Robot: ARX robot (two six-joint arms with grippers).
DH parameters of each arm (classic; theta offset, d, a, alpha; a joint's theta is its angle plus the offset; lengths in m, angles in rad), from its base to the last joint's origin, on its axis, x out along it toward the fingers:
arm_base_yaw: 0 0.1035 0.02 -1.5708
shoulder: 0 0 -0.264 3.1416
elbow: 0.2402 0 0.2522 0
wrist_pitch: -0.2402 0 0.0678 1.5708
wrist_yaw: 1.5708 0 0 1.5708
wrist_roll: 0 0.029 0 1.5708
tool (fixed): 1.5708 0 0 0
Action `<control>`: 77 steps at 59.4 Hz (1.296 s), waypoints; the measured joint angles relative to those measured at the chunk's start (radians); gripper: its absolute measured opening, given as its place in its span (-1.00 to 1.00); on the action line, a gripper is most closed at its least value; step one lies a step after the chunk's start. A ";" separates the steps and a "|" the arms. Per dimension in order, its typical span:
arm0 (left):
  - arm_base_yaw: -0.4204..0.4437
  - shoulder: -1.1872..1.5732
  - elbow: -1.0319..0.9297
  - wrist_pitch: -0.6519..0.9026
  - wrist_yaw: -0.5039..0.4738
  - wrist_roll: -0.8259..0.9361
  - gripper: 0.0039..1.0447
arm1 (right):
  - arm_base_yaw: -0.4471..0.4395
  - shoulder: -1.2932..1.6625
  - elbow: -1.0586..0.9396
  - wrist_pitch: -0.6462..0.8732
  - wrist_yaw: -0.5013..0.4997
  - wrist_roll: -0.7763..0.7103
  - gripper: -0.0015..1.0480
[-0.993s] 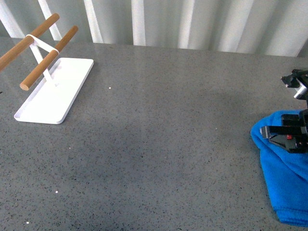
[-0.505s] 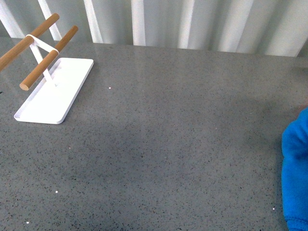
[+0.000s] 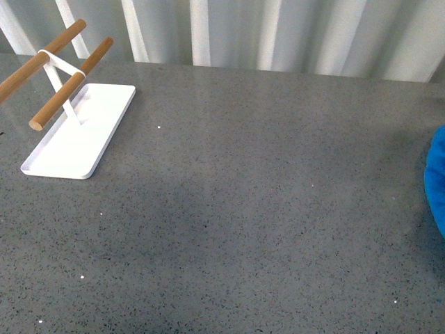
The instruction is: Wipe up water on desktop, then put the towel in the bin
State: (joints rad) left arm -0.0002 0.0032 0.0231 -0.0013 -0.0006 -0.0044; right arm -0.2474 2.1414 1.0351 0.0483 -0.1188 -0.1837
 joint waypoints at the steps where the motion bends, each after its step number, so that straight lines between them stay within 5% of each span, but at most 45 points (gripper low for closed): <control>1: 0.000 0.000 0.000 0.000 0.000 0.000 0.87 | 0.003 0.005 0.010 -0.003 0.004 0.000 -0.93; 13: 0.000 0.000 0.000 0.000 0.000 0.000 0.87 | 0.077 0.098 0.192 -0.028 0.020 0.005 -0.93; 33: 0.000 0.000 0.000 0.000 0.000 0.000 0.87 | 0.337 0.218 0.449 -0.095 -0.061 0.051 -0.93; 52: 0.000 0.000 0.000 0.000 0.000 0.000 0.87 | 0.570 0.153 0.303 -0.056 -0.183 0.056 -0.93; 63: 0.000 0.000 0.000 0.000 0.000 0.000 0.87 | 0.576 0.013 0.085 -0.047 -0.211 -0.008 -0.93; 77: 0.000 0.000 0.000 0.000 0.000 0.000 0.87 | 0.385 -0.248 -0.184 -0.108 -0.218 -0.182 -0.93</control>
State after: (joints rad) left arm -0.0002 0.0032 0.0231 -0.0013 -0.0002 -0.0044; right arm 0.1371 1.8931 0.8513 -0.0593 -0.3367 -0.3653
